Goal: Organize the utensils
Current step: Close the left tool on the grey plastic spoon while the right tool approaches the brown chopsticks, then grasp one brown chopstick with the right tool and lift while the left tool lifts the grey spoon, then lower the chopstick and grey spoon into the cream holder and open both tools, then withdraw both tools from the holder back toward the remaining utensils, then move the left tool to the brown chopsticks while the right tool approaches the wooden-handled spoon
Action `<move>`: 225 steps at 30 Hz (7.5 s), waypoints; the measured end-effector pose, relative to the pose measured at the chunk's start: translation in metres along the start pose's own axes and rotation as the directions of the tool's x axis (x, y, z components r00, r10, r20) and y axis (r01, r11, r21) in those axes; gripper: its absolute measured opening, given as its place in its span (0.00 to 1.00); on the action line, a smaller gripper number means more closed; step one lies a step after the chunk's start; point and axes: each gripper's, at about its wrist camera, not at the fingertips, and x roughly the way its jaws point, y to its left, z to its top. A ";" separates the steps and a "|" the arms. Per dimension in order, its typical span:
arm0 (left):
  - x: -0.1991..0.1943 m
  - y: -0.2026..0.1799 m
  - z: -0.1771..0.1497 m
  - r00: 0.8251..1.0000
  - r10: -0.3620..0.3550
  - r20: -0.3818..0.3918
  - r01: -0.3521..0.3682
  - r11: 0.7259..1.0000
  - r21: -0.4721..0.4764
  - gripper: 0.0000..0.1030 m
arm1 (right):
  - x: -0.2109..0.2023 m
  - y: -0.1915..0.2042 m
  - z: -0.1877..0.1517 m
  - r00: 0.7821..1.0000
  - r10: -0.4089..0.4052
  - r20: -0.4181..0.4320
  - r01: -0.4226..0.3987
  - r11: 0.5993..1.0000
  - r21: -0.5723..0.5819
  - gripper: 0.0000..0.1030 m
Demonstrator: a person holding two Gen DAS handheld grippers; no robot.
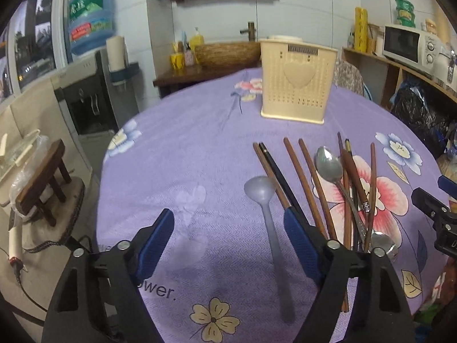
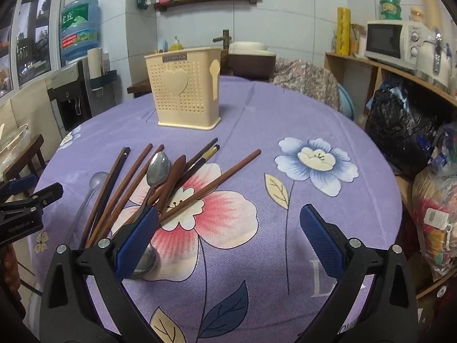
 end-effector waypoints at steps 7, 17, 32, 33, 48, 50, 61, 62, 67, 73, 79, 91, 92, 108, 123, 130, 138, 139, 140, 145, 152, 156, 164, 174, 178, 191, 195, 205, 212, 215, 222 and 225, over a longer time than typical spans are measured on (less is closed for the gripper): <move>0.018 -0.011 0.010 0.995 -0.043 -0.084 0.048 0.997 0.053 0.62 | 0.003 0.008 0.006 1.000 0.003 -0.005 -0.003 0.999 -0.039 0.95; 0.052 -0.010 0.021 0.976 -0.073 -0.207 0.077 0.997 0.014 0.48 | 0.002 0.012 0.007 1.000 0.010 -0.010 -0.011 0.998 -0.062 0.95; 0.079 -0.015 0.042 0.965 -0.065 -0.255 0.071 0.997 0.016 0.40 | 0.003 0.008 0.011 1.000 0.002 -0.012 -0.003 0.998 -0.061 0.95; 0.081 -0.015 0.043 0.964 -0.066 -0.258 0.072 0.997 0.014 0.39 | 0.004 0.007 0.011 1.000 0.004 -0.015 -0.005 0.998 -0.059 0.95; 0.083 -0.013 0.046 0.966 -0.075 -0.246 0.078 0.997 0.003 0.35 | 0.073 -0.038 0.051 0.966 0.136 -0.218 -0.085 0.970 0.229 0.65; 0.082 -0.013 0.046 0.966 -0.074 -0.246 0.077 0.997 0.003 0.35 | 0.084 -0.040 0.056 0.961 0.114 -0.251 -0.048 0.966 0.253 0.56; 0.082 -0.015 0.045 0.968 -0.071 -0.239 0.076 0.997 0.013 0.35 | 0.136 -0.022 0.072 0.932 0.018 -0.361 0.065 0.974 0.217 0.24; 0.082 -0.015 0.045 0.968 -0.071 -0.239 0.077 0.997 0.013 0.35 | 0.140 -0.022 0.074 0.932 0.015 -0.363 0.069 0.974 0.216 0.24; 0.082 -0.015 0.045 0.969 -0.064 -0.239 0.072 0.997 0.022 0.35 | 0.165 -0.022 0.091 0.921 0.000 -0.390 0.089 0.973 0.211 0.15; 0.083 -0.016 0.045 0.968 -0.064 -0.243 0.071 0.997 0.021 0.35 | 0.177 -0.025 0.101 0.922 0.001 -0.387 0.093 0.970 0.224 0.12; 0.085 -0.015 0.046 0.967 -0.064 -0.245 0.072 0.997 0.022 0.35 | 0.178 -0.029 0.103 0.924 0.030 -0.382 0.065 0.970 0.233 0.11; 0.079 -0.002 0.055 0.979 -0.085 -0.184 0.080 0.996 -0.033 0.35 | 0.143 -0.023 0.124 0.960 0.090 -0.264 -0.040 0.981 0.188 0.10; 0.076 0.001 0.059 0.982 -0.089 -0.167 0.083 0.996 -0.042 0.35 | 0.136 -0.022 0.128 0.967 0.087 -0.240 -0.045 0.984 0.173 0.10; 0.021 0.024 0.124 0.995 -0.023 0.095 0.031 0.996 -0.086 0.35 | 0.008 -0.027 0.185 0.989 0.115 0.094 -0.119 0.992 0.040 0.08; 0.013 0.025 0.136 0.991 -0.028 0.128 0.038 0.996 -0.079 0.35 | -0.005 -0.035 0.194 0.983 0.142 0.115 -0.147 0.989 0.029 0.08; -0.014 0.029 0.197 0.973 -0.065 0.221 0.085 0.993 -0.085 0.35 | -0.033 -0.028 0.249 0.961 0.173 0.215 -0.177 0.984 -0.002 0.08; -0.023 0.006 0.289 0.942 -0.085 0.325 0.114 0.991 -0.071 0.35 | -0.055 -0.019 0.341 0.891 0.188 0.413 -0.231 0.971 0.057 0.08; -0.018 0.001 0.299 0.940 -0.072 0.333 0.101 0.992 -0.073 0.35 | -0.051 -0.016 0.347 0.890 0.184 0.416 -0.228 0.972 0.059 0.08; -0.014 -0.003 0.304 0.941 -0.062 0.334 0.091 0.993 -0.073 0.35 | -0.046 -0.013 0.353 0.891 0.176 0.418 -0.221 0.973 0.060 0.08; 0.021 -0.025 0.315 0.947 -0.033 0.318 0.052 0.997 -0.051 0.35 | -0.004 0.001 0.357 0.904 0.126 0.409 -0.164 0.985 0.060 0.08; 0.065 -0.039 0.287 0.971 -0.027 0.238 0.028 1.000 -0.002 0.35 | 0.057 0.005 0.324 0.948 0.126 0.293 -0.153 0.986 0.071 0.08; 0.082 -0.040 0.270 0.983 -0.035 0.182 0.033 0.999 0.012 0.35 | 0.078 0.002 0.308 0.961 0.150 0.232 -0.173 0.981 0.085 0.08; 0.103 -0.047 0.251 0.991 -0.036 0.126 0.030 0.998 0.047 0.35 | 0.095 -0.003 0.295 0.969 0.149 0.198 -0.171 0.981 0.096 0.08; 0.084 -0.044 0.250 0.983 -0.068 0.169 0.064 0.998 0.024 0.62 | 0.086 -0.006 0.287 0.960 0.143 0.241 -0.172 0.980 0.104 0.64; 0.066 -0.037 0.236 0.976 -0.082 0.202 0.079 0.997 0.021 0.74 | 0.080 -0.006 0.278 0.967 0.105 0.231 -0.130 0.987 0.098 0.72; 0.016 0.002 0.142 0.976 -0.046 0.215 0.061 0.996 -0.063 0.95 | 0.027 -0.015 0.187 0.975 0.060 0.214 -0.079 0.994 0.080 0.94; 0.011 0.011 0.111 0.982 0.017 0.189 -0.003 0.997 -0.076 0.95 | 0.019 -0.009 0.146 0.983 0.067 0.168 -0.076 0.996 0.048 0.94; 0.022 0.026 0.041 0.996 0.064 0.058 -0.056 0.990 -0.128 0.95 | 0.016 -0.001 0.062 0.997 0.009 0.071 -0.009 1.000 0.012 0.94; 0.025 0.021 0.009 0.998 0.060 0.000 -0.060 0.992 -0.115 0.95 | 0.020 -0.001 0.034 1.000 -0.011 0.027 0.011 1.000 0.007 0.94; 0.022 0.018 0.002 0.999 0.049 -0.002 -0.049 0.993 -0.110 0.95 | 0.019 0.001 0.026 1.000 -0.010 0.019 0.010 1.000 0.010 0.94; 0.029 0.010 -0.010 0.998 0.005 -0.058 -0.011 0.996 -0.094 0.81 | 0.022 0.003 0.015 1.000 -0.006 -0.014 0.007 1.000 0.007 0.94; 0.028 0.006 -0.009 0.998 -0.027 -0.059 0.021 0.995 -0.101 0.78 | 0.022 0.005 0.015 1.000 -0.006 -0.025 0.006 1.000 0.004 0.94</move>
